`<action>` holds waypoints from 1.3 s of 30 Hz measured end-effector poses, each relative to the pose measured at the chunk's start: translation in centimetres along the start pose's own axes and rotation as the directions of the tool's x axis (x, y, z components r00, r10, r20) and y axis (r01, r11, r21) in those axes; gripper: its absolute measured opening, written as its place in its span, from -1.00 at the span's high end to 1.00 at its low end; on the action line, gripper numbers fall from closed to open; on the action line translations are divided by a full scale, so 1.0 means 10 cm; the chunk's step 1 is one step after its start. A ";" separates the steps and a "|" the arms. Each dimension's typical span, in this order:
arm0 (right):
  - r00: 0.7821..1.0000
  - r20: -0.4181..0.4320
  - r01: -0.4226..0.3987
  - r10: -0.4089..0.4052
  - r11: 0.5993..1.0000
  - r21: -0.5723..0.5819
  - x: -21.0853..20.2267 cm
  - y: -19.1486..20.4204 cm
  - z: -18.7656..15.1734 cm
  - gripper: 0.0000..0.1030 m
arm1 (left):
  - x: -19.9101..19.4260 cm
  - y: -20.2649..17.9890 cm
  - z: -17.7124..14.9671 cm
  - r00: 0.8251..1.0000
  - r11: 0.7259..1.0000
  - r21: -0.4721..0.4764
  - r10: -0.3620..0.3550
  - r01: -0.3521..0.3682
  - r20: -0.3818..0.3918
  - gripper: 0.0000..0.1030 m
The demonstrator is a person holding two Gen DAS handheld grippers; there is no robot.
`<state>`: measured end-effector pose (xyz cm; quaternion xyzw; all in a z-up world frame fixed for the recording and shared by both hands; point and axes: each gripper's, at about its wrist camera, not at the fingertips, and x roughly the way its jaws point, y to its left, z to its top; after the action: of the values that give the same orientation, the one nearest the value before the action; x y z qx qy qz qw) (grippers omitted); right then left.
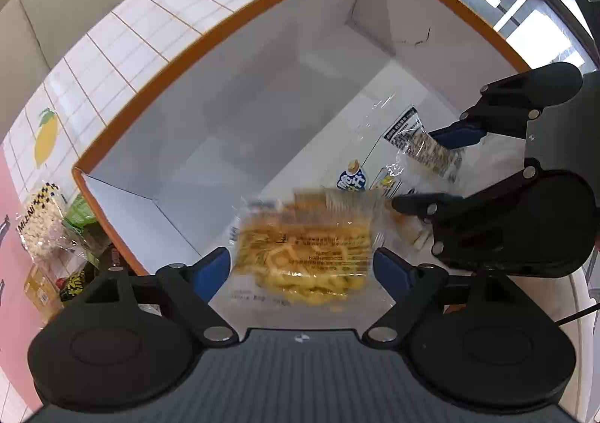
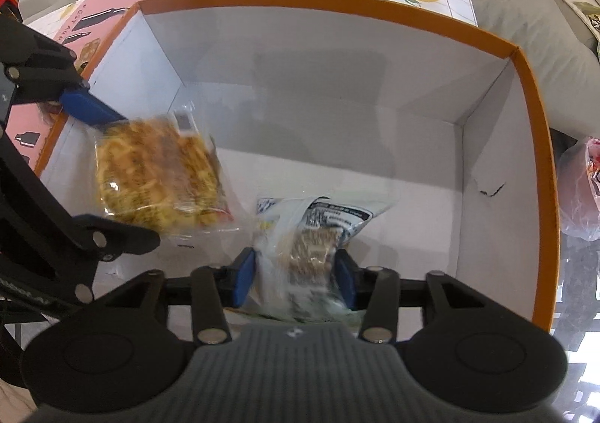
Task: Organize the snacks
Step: 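Carry both packs into the orange box and open both tools, then withdraw both tools from the box back toward the snack pile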
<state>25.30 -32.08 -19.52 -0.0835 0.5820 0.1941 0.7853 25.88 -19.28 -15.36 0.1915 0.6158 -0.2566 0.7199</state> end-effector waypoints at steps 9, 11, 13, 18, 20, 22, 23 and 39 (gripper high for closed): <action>0.999 0.035 0.040 -0.040 0.999 0.017 -0.21 -0.02 0.04 -0.40 | -0.36 0.05 -0.08 0.997 1.000 -0.028 -0.009 0.012 0.079 -1.00; 0.997 0.062 0.054 -0.055 0.998 0.032 -0.33 0.00 0.02 -0.42 | -0.46 0.03 -0.10 0.994 0.999 -0.036 -0.004 0.008 0.110 -1.00; 0.994 0.093 0.051 -0.057 0.997 0.060 -0.47 0.02 -0.01 -0.45 | -0.58 0.05 -0.17 0.990 0.999 -0.042 -0.004 0.010 0.143 -1.00; 0.983 0.168 0.050 -0.070 0.992 0.120 -0.77 0.13 -0.09 -0.48 | -0.92 0.22 -0.37 0.979 0.993 -0.114 -0.014 0.038 0.205 -1.00; 0.975 0.210 0.051 -0.079 0.990 0.134 -0.91 0.23 -0.13 -0.49 | -1.10 0.30 -0.49 0.970 0.989 -0.143 -0.001 0.037 0.245 -1.00; 0.963 0.258 0.043 -0.082 0.987 0.155 -1.03 0.34 -0.17 -0.49 | -1.30 0.37 -0.65 0.957 0.986 -0.164 0.015 0.034 0.291 -1.00; 0.955 0.285 0.037 -0.084 0.985 0.169 -1.11 0.39 -0.17 -0.51 | -1.38 0.41 -0.74 0.949 0.984 -0.176 0.027 0.030 0.313 -1.00; 0.805 0.585 -0.066 -0.097 0.966 0.251 -1.43 1.77 -0.44 -0.52 | -1.73 0.90 -2.36 0.867 0.902 -0.429 0.253 -0.050 0.430 -0.17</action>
<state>10.79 -20.50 -5.69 0.0800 0.3273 0.1264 0.9330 10.81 4.11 -2.63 0.0185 0.4421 -0.1041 0.8907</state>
